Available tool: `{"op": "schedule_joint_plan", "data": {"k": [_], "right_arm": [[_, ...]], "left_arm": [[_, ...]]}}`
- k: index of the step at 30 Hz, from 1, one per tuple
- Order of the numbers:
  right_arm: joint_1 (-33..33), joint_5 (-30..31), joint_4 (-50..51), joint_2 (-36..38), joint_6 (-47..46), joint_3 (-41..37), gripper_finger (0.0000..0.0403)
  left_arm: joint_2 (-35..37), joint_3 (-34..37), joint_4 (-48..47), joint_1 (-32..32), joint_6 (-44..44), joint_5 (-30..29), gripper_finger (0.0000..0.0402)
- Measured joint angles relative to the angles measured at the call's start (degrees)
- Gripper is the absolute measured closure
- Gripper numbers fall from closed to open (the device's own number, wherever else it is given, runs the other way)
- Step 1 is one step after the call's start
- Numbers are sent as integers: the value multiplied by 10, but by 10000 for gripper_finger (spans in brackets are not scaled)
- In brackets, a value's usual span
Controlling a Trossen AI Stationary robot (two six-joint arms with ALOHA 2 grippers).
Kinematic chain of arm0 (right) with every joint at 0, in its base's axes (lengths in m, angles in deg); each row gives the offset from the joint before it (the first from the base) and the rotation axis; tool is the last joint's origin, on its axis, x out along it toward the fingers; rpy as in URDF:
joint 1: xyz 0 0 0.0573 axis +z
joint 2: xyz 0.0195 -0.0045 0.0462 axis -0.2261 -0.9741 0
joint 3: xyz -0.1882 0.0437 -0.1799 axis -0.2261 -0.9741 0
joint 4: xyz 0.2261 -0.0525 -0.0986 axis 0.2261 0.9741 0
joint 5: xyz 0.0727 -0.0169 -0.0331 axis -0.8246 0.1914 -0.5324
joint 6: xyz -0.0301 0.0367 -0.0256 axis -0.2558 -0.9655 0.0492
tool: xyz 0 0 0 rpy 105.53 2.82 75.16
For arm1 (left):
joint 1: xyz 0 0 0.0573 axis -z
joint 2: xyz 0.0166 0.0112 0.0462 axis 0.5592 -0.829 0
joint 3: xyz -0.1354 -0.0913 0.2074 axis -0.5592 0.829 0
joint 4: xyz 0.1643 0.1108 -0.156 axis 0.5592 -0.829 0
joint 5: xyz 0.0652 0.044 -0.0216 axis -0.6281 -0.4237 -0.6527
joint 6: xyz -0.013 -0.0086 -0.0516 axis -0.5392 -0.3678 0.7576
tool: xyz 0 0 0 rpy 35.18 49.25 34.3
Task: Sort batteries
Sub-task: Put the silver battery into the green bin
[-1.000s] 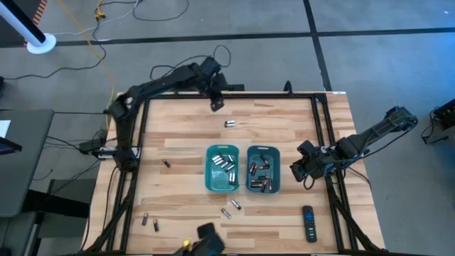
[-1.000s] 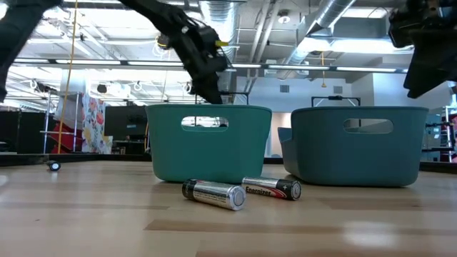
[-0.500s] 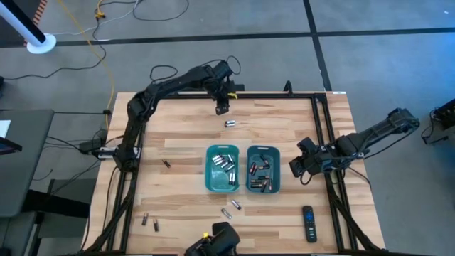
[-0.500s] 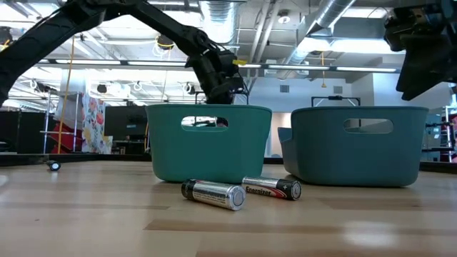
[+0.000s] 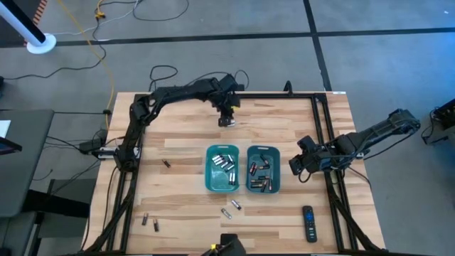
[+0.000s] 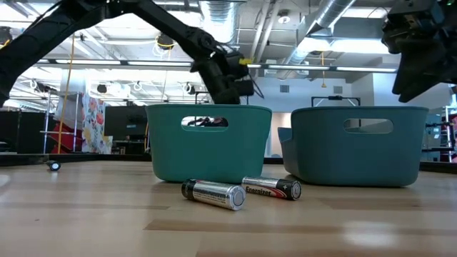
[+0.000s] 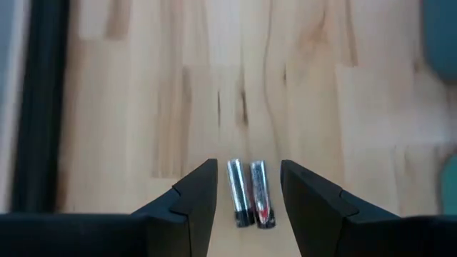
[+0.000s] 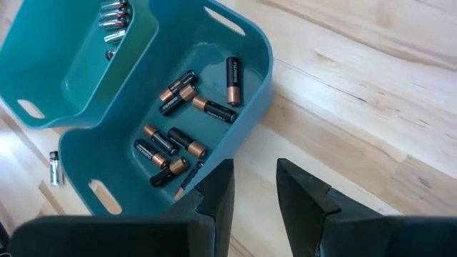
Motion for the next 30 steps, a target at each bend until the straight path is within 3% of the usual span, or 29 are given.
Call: {"op": "schedule_joint_plan", "data": {"k": [14, 30], "right_arm": [[0, 0, 2, 0, 1, 0, 280], [0, 0, 5, 0, 5, 0, 280]], "left_arm": [[-1, 122, 97, 1, 1, -17, 256], [-1, 143, 140, 1, 4, -31, 256]]}}
